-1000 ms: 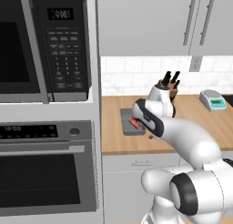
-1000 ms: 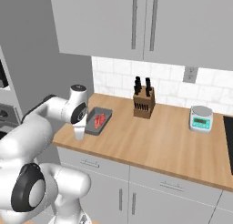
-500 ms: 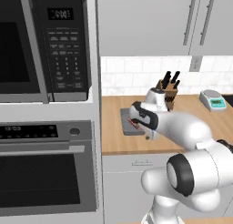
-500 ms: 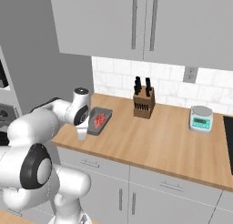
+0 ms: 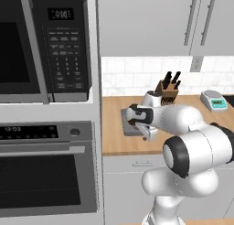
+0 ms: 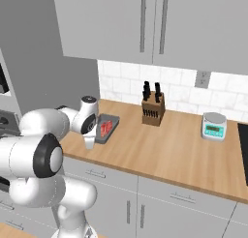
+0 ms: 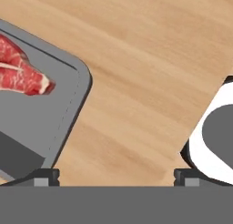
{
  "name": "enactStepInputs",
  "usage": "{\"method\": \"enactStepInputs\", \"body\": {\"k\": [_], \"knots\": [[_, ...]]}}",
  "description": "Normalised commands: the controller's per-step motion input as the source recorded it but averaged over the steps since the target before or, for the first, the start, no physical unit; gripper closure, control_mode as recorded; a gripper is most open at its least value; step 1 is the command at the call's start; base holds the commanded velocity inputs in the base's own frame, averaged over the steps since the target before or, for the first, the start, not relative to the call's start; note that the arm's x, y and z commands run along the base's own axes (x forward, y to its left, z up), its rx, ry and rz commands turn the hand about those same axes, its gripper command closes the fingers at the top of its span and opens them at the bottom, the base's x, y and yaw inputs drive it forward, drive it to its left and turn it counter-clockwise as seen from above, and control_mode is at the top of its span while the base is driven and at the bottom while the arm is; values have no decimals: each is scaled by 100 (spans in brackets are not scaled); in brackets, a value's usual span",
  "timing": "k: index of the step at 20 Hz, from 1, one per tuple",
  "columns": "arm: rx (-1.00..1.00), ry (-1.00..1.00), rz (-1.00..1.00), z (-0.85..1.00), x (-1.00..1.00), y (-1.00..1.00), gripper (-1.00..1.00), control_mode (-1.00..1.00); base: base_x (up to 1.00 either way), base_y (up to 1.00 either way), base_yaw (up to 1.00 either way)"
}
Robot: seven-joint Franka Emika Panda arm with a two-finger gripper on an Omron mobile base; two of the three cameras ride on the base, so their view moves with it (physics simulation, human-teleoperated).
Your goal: Take the meat container that has the steak and place it on the second highest rack of the freezer. Then take the vegetable container that has the onion and garlic and place it on the highest rack of the freezer.
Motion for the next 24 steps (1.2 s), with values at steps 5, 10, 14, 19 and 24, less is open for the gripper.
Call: {"method": "enactStepInputs", "body": {"k": [5, 10, 14, 19, 24], "knots": [[0, 0, 0, -19, 27, 4, -100, -100, 0, 0, 0], [0, 0, 0, -15, 26, 0, -100, -100, 0, 0, 0], [0, 0, 0, -14, 24, 0, -100, -100, 0, 0, 0], [0, 0, 0, -17, 22, 0, -100, -100, 0, 0, 0], [0, 0, 0, -20, 19, 0, -100, -100, 0, 0, 0]]}}
